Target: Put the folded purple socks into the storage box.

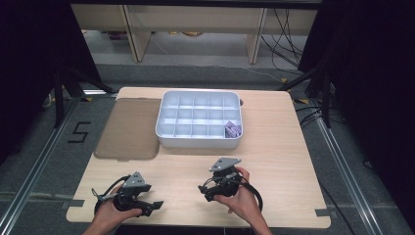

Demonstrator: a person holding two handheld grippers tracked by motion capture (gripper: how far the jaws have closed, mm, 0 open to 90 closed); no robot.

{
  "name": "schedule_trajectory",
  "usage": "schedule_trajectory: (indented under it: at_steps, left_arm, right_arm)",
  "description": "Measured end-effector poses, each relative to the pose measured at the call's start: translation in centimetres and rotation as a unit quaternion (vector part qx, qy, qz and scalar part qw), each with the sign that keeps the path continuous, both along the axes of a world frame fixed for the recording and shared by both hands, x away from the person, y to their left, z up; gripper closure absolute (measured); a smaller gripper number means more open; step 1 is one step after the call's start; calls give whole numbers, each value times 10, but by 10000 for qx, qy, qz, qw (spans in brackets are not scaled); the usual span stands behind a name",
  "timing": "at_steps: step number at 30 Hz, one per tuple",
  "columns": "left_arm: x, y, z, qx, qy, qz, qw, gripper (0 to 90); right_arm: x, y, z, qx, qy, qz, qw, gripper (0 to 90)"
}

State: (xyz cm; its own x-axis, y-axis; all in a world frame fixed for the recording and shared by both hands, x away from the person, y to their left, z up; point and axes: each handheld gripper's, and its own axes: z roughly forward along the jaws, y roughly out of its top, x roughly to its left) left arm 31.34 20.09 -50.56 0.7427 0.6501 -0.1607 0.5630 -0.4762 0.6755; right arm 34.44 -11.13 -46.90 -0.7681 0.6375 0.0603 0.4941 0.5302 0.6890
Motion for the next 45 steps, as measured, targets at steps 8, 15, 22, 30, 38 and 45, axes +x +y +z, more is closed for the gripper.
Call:
schedule_trajectory:
  at_steps: [8, 15, 22, 30, 38, 45]
  left_arm:
    - [0, 0, 0, 16, -17, 25, 10000, 215]
    - [-2, -2, 0, -67, 27, 45, 10000, 215]
    - [-2, -3, 0, -69, 5, 5, 10000, 215]
    - [-2, -2, 1, -9, 2, -51, 10000, 215]
    - [-2, -3, -1, -64, 56, -11, 10000, 215]
    - [-2, -4, -1, -99, 13, 15, 9999, 215]
  right_arm:
    - [-6, 1, -8, -36, -39, 21, 10000, 171]
    - [-11, 0, -14, -125, 2, 206, 9997, 171]
    - [-16, 0, -21, -219, 20, 224, 9995, 171]
    - [-24, -1, -26, -278, 20, 294, 9992, 171]
    - [-27, -1, -30, -193, -29, 257, 9995, 171]
    - [-26, -4, -30, -238, 22, 270, 9993, 171]
